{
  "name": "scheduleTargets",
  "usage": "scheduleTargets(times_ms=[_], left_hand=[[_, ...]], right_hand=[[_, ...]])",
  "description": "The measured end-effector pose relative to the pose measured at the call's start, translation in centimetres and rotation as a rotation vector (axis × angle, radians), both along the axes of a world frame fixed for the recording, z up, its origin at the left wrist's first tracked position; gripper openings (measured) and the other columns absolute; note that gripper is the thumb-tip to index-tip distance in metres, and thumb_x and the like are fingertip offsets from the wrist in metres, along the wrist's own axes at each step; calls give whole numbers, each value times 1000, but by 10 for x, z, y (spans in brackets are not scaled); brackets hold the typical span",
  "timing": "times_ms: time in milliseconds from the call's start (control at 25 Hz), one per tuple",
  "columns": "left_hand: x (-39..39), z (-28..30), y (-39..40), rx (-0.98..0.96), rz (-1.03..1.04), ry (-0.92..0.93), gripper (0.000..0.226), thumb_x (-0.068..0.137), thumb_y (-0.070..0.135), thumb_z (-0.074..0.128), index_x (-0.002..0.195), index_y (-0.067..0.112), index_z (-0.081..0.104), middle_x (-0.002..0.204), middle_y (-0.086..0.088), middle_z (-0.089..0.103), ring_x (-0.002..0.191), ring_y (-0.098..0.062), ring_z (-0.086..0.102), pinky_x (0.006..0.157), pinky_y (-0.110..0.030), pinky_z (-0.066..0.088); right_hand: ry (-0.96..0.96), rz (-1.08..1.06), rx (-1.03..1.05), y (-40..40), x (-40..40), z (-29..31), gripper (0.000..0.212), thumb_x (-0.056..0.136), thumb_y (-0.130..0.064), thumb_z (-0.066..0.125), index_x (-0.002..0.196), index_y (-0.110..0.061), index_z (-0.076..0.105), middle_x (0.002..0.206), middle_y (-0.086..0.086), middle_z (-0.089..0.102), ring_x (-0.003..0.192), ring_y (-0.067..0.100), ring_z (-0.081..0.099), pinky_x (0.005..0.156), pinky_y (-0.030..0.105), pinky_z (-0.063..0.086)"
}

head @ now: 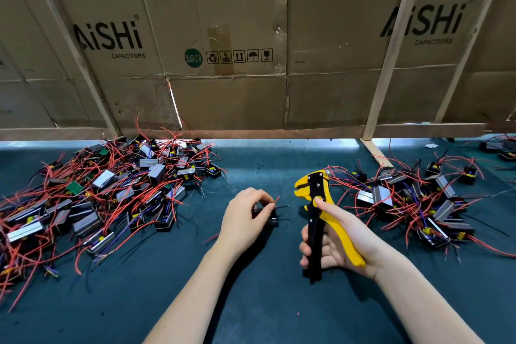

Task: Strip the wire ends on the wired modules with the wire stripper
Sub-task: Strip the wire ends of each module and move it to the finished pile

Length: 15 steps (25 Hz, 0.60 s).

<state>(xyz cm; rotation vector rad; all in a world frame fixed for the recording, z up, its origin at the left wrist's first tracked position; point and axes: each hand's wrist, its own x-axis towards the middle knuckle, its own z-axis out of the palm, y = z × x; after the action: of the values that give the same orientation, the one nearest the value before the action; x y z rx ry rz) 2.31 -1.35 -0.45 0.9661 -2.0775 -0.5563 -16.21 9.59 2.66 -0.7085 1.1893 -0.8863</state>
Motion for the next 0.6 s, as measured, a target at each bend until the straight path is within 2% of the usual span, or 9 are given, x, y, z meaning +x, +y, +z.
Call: scheduleTargets(times_ms=[80,160,240,320,400,480,560,600], left_hand=[[3,2,-2,-64,92,-37,6,89,15,67,83,16,66,80,10,55,73,-4,46,71,-28,41],[4,11,1,-100,152,60,8,88,11,67,82,15,66,79,8,57,71,-7,49,69,-28,42],[-7,33,8,-207,133,185,7,88,10,68,83,14,66,79,7,59,72,-7,53,70,-24,43],[-35,60,15,-295,29,271,3,89,9,66,88,12,68,85,6,66,79,-6,59,77,-23,49],[-73,86,22,-177,-166,319,18,89,5,64,105,12,69,97,1,73,90,-9,68,87,-30,54],[-101,101,34,-4,-365,198,44,90,6,63,132,16,57,113,-2,73,104,-13,68,96,-32,52],[-105,97,35,45,-432,71,55,91,12,64,142,21,46,117,2,71,108,-8,65,98,-22,47],[-96,93,32,41,-424,46,53,91,14,65,141,21,48,116,3,71,107,-5,64,95,-16,44]], right_hand=[[-48,-24,26,0,-2,0,60,75,-60,55,86,-1,58,80,23,61,79,40,68,72,41,58],[-104,-63,50,-1,-5,-1,59,75,-57,56,89,1,58,83,24,62,81,41,68,77,44,56],[-139,-92,70,-3,-5,-1,58,75,-53,58,91,2,58,84,25,63,81,41,68,79,46,56],[-164,-111,83,-3,-5,-1,56,74,-50,59,91,4,59,83,25,64,79,41,69,76,46,57],[-196,-133,89,-3,-6,0,54,73,-48,60,87,4,60,82,25,64,76,40,69,77,47,56],[-247,-156,94,-2,-7,0,51,74,-45,60,86,4,59,80,24,62,73,40,68,78,49,54],[-299,-185,91,-1,-9,0,49,73,-43,61,89,3,58,79,23,61,72,40,67,75,49,54],[-315,-196,87,-2,-10,-1,50,73,-43,61,92,3,56,80,23,61,72,39,67,72,47,56]])
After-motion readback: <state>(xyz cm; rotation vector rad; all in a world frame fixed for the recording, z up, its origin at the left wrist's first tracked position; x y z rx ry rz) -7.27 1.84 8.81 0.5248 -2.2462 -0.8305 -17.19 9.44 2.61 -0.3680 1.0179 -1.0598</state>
